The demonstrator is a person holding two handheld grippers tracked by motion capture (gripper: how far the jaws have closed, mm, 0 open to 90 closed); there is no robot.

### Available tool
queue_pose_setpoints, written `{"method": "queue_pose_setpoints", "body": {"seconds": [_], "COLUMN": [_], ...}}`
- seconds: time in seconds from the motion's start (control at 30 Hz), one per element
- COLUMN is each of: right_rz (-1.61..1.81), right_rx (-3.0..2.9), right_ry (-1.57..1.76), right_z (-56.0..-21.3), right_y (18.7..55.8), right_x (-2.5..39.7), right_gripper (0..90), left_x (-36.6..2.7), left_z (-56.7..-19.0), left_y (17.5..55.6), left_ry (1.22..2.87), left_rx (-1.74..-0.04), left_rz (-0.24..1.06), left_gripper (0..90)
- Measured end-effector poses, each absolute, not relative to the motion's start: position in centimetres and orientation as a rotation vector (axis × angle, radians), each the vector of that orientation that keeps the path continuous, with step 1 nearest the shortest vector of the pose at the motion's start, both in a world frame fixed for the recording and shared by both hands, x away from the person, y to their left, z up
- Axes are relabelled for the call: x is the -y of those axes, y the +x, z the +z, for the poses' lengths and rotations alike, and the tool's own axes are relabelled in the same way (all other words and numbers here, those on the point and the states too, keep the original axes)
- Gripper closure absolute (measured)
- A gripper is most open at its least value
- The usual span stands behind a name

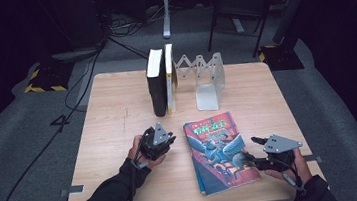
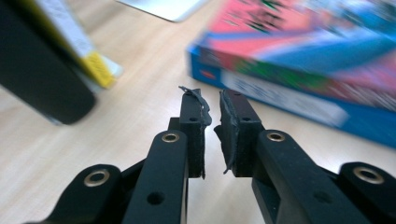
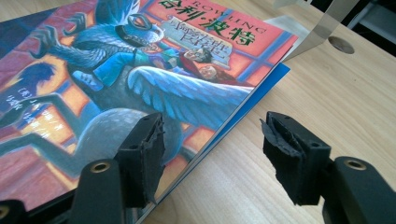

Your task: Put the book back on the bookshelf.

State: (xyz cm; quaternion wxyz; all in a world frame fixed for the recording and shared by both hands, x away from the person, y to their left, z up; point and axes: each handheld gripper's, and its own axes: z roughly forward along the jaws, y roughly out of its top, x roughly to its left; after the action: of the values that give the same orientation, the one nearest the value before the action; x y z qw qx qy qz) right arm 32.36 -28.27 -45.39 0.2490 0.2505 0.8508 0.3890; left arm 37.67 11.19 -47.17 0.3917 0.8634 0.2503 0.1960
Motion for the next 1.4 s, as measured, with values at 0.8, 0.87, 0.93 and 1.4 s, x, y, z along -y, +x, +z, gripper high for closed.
{"method": "queue_pose_setpoints", "body": {"seconds": [0.8,0.87,0.93,1.4], "right_rz": [1.158,1.131,1.122,1.07], "right_rx": [-2.558,-2.58,-2.596,-2.618], "right_ry": [0.749,0.742,0.725,0.632], "right_z": [-45.4,-45.7,-46.1,-46.2], "right_y": [27.9,27.7,27.6,26.9], "right_x": [30.1,30.2,30.1,29.1], "right_gripper": [35.7,35.8,38.1,44.3], "left_x": [-13.6,-13.6,-13.5,-13.3], "left_z": [-49.2,-49.3,-49.5,-49.8], "left_y": [32.2,32.3,32.4,33.2], "left_ry": [2.342,2.349,2.361,2.343], "left_rx": [-0.489,-0.49,-0.493,-0.516], "left_rz": [0.224,0.223,0.231,0.196], "left_gripper": [46.6,46.0,45.7,42.8]}}
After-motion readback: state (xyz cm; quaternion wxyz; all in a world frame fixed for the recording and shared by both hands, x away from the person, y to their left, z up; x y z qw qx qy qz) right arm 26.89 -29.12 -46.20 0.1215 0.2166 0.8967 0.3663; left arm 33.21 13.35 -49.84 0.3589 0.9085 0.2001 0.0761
